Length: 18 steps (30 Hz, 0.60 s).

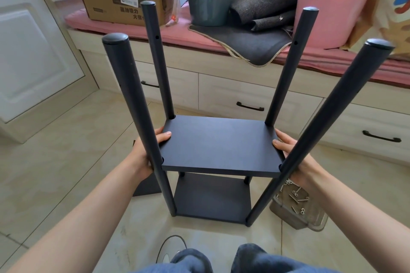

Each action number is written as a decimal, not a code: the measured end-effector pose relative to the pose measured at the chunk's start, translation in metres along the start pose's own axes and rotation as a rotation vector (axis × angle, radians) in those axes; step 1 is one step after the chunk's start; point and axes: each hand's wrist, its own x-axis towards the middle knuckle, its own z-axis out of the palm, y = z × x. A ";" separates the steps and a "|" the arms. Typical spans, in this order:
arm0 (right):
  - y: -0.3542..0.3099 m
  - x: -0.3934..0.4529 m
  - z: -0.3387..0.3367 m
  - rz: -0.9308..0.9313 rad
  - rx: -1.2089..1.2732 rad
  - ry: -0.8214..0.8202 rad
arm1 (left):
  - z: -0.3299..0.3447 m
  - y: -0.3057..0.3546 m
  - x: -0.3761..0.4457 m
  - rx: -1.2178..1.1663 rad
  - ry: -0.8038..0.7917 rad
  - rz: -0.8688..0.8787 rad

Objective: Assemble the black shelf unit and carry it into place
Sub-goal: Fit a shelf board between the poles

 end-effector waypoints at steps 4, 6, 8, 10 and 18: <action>0.001 -0.001 0.004 0.004 0.000 0.042 | 0.006 -0.001 0.000 -0.040 0.097 -0.022; 0.002 -0.001 0.005 -0.006 0.011 0.058 | 0.008 0.001 0.001 -0.045 0.108 -0.034; 0.002 0.001 0.006 -0.017 0.042 0.080 | 0.009 0.005 0.006 -0.045 0.112 -0.031; 0.002 0.004 0.008 -0.022 0.079 0.124 | 0.012 0.013 0.014 -0.042 0.106 -0.021; -0.007 0.024 0.020 -0.050 0.151 0.301 | 0.030 0.042 0.055 -0.115 0.245 -0.020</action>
